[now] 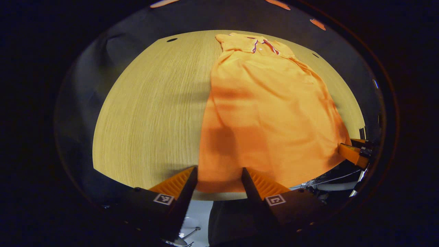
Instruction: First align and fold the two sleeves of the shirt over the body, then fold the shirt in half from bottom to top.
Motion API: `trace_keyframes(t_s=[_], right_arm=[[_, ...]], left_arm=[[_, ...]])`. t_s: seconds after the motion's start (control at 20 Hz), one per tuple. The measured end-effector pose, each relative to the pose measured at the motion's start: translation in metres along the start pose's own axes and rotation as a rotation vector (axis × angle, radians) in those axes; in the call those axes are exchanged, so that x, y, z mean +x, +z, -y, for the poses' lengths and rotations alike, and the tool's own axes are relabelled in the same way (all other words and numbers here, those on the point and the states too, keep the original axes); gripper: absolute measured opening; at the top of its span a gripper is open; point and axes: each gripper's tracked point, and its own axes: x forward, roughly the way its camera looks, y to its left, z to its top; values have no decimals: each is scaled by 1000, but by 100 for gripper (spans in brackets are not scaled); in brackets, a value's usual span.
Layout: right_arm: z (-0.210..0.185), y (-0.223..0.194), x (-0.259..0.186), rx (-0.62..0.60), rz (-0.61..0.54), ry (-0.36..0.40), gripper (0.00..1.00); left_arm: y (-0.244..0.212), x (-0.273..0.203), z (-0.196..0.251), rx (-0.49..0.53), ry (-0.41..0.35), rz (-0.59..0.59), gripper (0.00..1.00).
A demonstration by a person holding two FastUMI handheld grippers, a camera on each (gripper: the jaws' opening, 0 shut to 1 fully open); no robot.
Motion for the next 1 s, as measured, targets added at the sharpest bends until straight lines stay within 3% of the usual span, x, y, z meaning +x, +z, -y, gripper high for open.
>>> trace_keyframes(t_s=[0.05,0.1,0.15,0.25,0.3,0.35,0.6,0.8,1.0], right_arm=[[-2,2,1,19,4,8,42],[-1,1,2,38,1,18,33],[-4,2,2,60,-4,40,15],[-15,4,2,107,-28,118,15],[-16,7,-1,169,-31,129,15],[-22,6,-1,212,-32,166,1],[-46,40,-12,260,31,323,1],[-46,76,-20,331,101,386,1],[-35,116,-29,332,177,385,1]], left_arm=[[6,1,9,25,-28,23,69],[7,2,10,55,-36,17,37],[9,6,11,79,-45,12,6],[4,-23,8,24,-84,20,9],[-8,-14,7,15,-110,13,1],[-5,-15,3,-4,-110,23,1],[18,-37,5,-20,-155,93,1],[51,-62,5,-18,-172,175,1],[100,-76,2,-12,-180,257,1]])
